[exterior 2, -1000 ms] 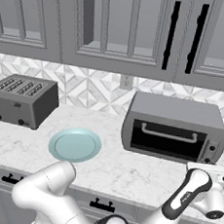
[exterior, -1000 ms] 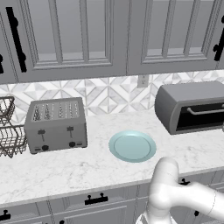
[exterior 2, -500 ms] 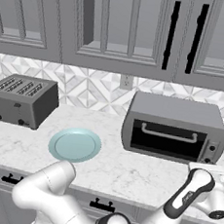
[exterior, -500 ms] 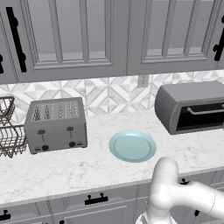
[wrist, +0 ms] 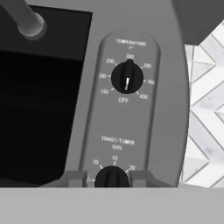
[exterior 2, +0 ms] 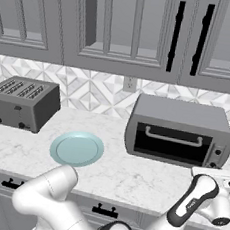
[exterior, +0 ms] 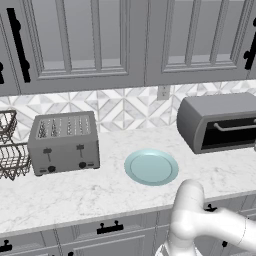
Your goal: Pick up the kebab skewer and baguette bread, and place them inside the toaster oven. Close the toaster oven door and start by setting the timer.
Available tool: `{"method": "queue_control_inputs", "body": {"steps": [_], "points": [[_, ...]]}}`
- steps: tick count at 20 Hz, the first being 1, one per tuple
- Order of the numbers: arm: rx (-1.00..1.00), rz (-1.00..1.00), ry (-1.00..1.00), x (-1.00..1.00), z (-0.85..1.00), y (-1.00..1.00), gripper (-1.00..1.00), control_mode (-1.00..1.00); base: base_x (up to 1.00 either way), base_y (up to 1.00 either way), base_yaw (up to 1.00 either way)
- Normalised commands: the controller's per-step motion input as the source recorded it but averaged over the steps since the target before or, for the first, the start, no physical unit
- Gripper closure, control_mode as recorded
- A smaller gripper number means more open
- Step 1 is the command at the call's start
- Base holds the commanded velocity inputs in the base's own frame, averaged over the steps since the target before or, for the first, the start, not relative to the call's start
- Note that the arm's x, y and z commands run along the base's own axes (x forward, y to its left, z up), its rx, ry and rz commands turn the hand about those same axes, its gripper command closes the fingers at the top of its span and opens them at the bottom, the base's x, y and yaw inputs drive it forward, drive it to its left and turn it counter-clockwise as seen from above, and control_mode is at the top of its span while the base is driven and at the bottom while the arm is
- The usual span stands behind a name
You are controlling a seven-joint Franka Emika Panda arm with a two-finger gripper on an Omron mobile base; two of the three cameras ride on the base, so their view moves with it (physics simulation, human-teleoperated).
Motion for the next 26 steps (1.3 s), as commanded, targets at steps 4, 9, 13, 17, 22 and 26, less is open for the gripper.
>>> {"method": "queue_control_inputs", "body": {"steps": [4,9,13,17,22,26], "points": [[-0.05,-0.05,-0.06,0.09,-0.01,0.22,1.0,-1.0,0.0,0.0,0.0],[-0.04,-0.03,-0.07,0.05,0.0,0.02,1.0,-1.0,0.0,0.0,0.0],[-0.04,0.0,-0.1,0.0,0.0,0.0,1.0,-1.0,0.0,0.0,0.0],[-0.05,0.0,-0.08,0.0,0.0,0.0,1.0,-1.0,0.0,0.0,0.0],[-0.06,-0.01,-0.07,0.0,0.0,0.0,1.0,-1.0,0.0,0.0,0.0],[-0.07,-0.03,-0.07,0.0,0.12,0.0,1.0,-1.0,0.0,0.0,0.0]]}}
